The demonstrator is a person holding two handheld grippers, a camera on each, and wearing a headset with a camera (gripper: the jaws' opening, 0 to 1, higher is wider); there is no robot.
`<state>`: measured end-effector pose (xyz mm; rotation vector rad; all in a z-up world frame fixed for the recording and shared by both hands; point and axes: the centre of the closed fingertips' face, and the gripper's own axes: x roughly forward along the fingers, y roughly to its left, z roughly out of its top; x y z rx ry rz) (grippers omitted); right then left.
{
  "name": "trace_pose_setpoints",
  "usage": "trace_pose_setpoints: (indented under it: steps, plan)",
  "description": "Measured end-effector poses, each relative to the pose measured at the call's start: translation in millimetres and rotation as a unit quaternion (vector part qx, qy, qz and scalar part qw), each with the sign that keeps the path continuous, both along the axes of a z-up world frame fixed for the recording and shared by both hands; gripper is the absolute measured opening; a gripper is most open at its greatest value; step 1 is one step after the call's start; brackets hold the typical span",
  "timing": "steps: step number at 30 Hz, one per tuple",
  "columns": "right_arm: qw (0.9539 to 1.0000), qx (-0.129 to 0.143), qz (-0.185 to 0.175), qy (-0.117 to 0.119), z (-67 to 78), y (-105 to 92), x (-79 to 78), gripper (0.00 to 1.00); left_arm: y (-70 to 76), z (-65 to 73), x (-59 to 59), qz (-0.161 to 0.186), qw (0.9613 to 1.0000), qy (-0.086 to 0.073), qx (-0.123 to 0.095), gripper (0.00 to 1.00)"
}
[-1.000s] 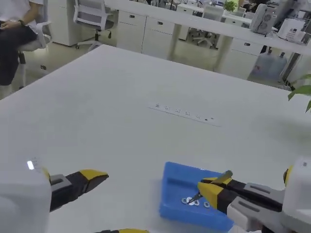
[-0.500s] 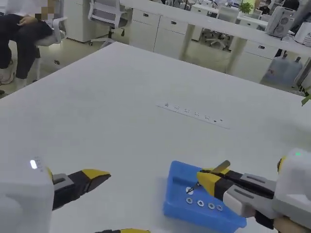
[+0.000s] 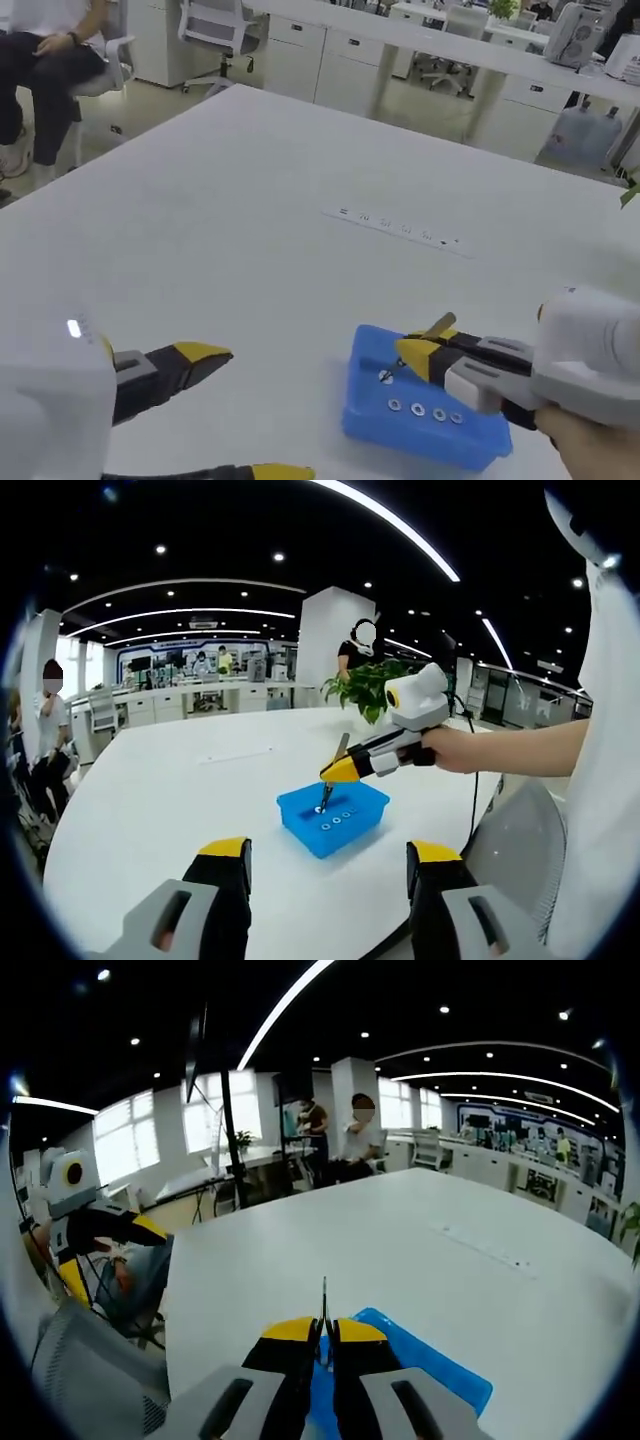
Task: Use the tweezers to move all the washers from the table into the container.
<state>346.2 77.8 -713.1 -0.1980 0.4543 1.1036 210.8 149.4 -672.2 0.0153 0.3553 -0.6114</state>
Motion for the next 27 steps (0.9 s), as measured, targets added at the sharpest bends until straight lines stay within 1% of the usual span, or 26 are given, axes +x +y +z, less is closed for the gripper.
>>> trace_pose_setpoints:
  steps: [1,3,6,10,14,16,18,20,23,27]
  plan:
    - [1.0000,-0.001,0.001,-0.001,-0.8,0.8,1.1,0.02,0.3,0.3,0.1,0.000,1.0000,0.000,0.001,0.62]
    - [1.0000,-0.003,0.004,0.004,-4.4,2.8,3.8,0.02,2.0,1.3,0.6,0.003,1.0000,-0.003,0.005,0.62]
    - [0.9999,-0.009,0.006,0.009,-10.7,4.3,4.1,0.02,3.7,4.6,-0.1,0.008,1.0000,-0.005,-0.001,0.62]
    - [0.9995,-0.023,0.011,0.017,-22.4,5.0,6.5,0.02,6.6,4.2,-1.3,0.010,0.9999,-0.006,0.009,0.62]
    - [0.9992,-0.032,0.011,0.018,-26.2,3.4,8.7,0.02,9.3,9.6,-1.7,0.016,0.9998,-0.015,0.005,0.61]
    - [0.9994,-0.028,0.006,0.020,-26.3,2.2,11.4,0.02,9.3,9.9,-2.2,0.016,0.9998,-0.014,0.004,0.61]
    - [0.9994,-0.027,0.002,0.021,-26.3,1.2,12.7,0.02,8.5,9.3,-3.2,0.014,0.9998,-0.014,0.008,0.61]
    - [0.9993,-0.031,0.002,0.022,-28.2,0.2,13.7,0.02,7.7,7.7,-4.0,0.011,0.9998,-0.012,0.012,0.61]
    - [0.9991,-0.034,0.001,0.024,-30.9,-0.7,14.1,0.02,5.9,8.2,-4.5,0.011,0.9998,-0.013,0.008,0.61]
    - [0.9986,-0.044,0.003,0.029,-39.2,-1.4,12.0,0.02,4.0,7.8,-5.2,0.008,0.9998,-0.013,0.010,0.59]
